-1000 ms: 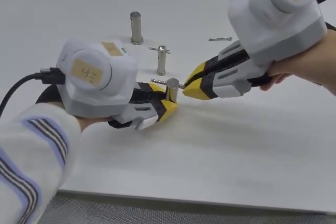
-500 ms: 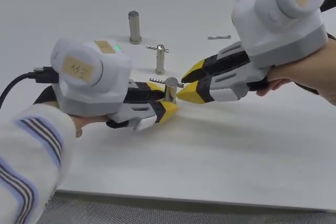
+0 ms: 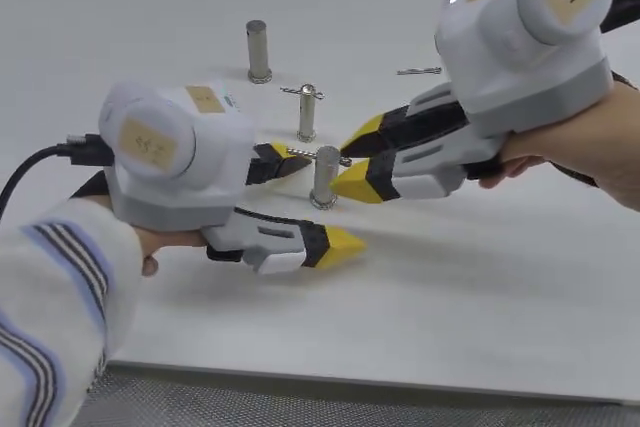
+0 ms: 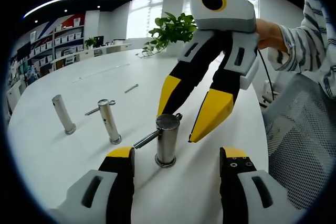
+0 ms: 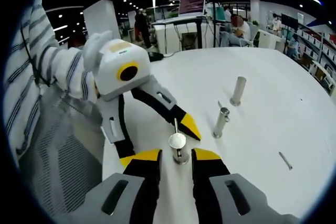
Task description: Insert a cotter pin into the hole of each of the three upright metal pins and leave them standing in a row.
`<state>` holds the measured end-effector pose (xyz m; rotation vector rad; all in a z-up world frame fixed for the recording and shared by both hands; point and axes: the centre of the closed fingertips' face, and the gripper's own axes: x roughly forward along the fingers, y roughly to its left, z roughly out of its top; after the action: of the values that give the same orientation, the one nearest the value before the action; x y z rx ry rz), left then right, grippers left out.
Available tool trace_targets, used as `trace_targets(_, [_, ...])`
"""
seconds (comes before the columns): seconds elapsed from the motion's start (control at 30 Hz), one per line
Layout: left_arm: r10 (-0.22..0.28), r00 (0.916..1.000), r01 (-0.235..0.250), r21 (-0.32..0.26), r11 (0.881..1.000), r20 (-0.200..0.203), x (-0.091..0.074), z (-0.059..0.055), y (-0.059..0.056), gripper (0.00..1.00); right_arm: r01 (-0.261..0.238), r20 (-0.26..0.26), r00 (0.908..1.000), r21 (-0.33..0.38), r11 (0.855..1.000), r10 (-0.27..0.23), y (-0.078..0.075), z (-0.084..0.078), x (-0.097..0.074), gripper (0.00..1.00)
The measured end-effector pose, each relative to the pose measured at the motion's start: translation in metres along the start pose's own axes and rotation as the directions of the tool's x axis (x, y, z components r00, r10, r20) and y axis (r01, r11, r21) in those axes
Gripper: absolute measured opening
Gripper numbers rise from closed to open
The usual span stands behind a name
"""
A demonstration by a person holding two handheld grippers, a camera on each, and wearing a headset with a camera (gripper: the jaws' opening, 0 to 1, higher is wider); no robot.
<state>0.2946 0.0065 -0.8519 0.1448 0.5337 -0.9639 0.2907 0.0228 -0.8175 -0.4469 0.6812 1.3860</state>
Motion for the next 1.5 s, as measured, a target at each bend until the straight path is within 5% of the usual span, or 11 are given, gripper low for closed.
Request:
trace_targets(0.1, [-0.003, 1.0, 0.003, 0.016, 1.0, 0.001, 0.0, 0.0, -0.001, 0.83, -0.007, 0.0, 1.0, -0.003, 1.0, 0.007, 0.001, 0.0, 0.002, 0.25])
trace_targets(0.37, [-0.029, 0.9996, 0.029, 0.03, 0.999, 0.002, -0.001, 0.001, -0.009, 0.99, -0.01, -0.007, 0.9999, -0.021, 1.0, 0.01, 0.002, 0.001, 0.009, 0.26])
trace_targets(0.47, [-0.016, 0.9998, 0.016, -0.007, 1.0, -0.015, -0.002, -0.002, -0.007, 0.99, -0.012, -0.008, 0.9999, -0.024, 1.0, 0.012, 0.002, 0.0, 0.012, 0.26])
trace_targets(0.63, [-0.042, 0.9987, 0.043, -0.034, 0.998, 0.027, -0.008, 0.009, -0.011, 0.99, -0.017, -0.01, 0.9998, -0.024, 1.0, 0.016, 0.0, -0.001, 0.016, 0.26])
trace_targets(0.9, [-0.03, 0.999, 0.032, -0.065, 0.997, 0.033, -0.017, 0.012, -0.005, 0.99, -0.023, -0.014, 0.9996, -0.021, 1.0, 0.023, -0.002, -0.002, 0.021, 0.25])
trace_targets(1.5, [-0.062, 0.997, 0.064, -0.056, 0.996, 0.045, -0.031, 0.018, -0.007, 0.99, -0.034, -0.001, 0.9994, 0.025, 0.999, 0.034, -0.001, -0.003, 0.026, 0.19])
